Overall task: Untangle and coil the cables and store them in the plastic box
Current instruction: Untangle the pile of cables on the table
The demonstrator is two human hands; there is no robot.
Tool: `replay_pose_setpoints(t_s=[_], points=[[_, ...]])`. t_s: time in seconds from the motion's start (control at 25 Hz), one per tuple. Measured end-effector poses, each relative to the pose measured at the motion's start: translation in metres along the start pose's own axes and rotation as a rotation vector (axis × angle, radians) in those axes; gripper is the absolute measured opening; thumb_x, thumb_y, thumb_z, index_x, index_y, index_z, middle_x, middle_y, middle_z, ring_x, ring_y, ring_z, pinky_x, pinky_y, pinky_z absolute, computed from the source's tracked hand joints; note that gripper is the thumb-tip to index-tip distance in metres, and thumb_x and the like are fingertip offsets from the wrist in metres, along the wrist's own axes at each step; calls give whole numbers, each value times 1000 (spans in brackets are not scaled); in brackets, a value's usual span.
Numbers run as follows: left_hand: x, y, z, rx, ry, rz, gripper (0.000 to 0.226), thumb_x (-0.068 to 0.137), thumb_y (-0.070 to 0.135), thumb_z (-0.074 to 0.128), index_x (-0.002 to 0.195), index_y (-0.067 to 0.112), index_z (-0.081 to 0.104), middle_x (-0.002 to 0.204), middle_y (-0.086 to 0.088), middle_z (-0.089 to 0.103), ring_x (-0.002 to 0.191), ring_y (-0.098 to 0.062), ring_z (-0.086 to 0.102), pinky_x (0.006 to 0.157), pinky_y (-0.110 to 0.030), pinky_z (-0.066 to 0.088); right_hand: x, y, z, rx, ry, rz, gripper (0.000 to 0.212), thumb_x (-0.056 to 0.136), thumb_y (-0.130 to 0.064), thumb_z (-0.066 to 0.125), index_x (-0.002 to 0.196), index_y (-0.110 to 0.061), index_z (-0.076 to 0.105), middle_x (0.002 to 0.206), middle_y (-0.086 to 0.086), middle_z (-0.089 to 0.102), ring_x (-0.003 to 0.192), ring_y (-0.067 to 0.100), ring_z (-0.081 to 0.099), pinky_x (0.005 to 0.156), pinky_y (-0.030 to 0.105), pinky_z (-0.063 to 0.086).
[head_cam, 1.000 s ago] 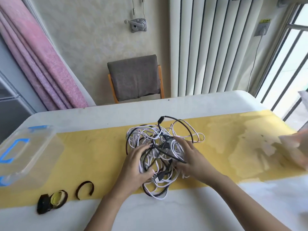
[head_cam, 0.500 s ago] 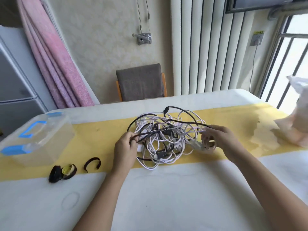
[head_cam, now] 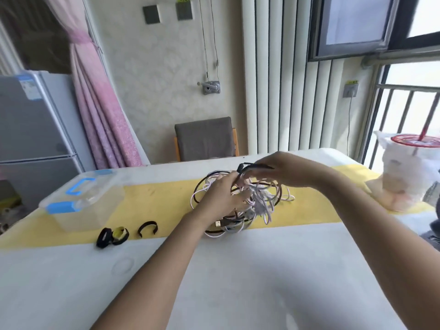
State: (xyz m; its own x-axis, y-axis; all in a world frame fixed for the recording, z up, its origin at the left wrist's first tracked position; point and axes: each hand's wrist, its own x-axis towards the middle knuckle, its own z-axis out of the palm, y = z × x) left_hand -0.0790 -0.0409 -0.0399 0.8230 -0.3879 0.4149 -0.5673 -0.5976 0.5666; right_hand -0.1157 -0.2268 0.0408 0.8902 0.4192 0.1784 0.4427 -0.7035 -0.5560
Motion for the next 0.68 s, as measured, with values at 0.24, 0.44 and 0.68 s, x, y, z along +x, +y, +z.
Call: replay_pose_setpoints(t_s=[0.24, 0.44, 0.68], points=[[3, -22, -37, -195, 242, -156, 43, 86, 37, 66, 65, 0, 55, 54, 0, 40, 53, -10, 32, 52, -28, 26, -1, 24, -26, -30, 426, 214, 11, 88, -10, 60, 80, -10, 67, 57, 2, 61, 39, 5, 54, 39, 13, 41], [11, -26, -84, -867, 566, -345, 31, 87, 10, 62, 59, 14, 48, 41, 12, 36, 37, -5, 28, 42, -19, 23, 1, 50, -9, 437, 532, 348, 18, 93, -18, 57, 93, -3, 67, 77, 8, 66, 61, 17, 63, 60, 22, 53], [46, -12, -133, -1370, 703, -289, 36, 86, 4, 46, 56, 18, 33, 38, 10, 23, 33, -6, 17, 38, -18, 18, 37, 51, -9, 1137, 645, 412, 23, 98, -20, 49, 79, -8, 52, 57, 6, 54, 44, 15, 62, 60, 29, 58]])
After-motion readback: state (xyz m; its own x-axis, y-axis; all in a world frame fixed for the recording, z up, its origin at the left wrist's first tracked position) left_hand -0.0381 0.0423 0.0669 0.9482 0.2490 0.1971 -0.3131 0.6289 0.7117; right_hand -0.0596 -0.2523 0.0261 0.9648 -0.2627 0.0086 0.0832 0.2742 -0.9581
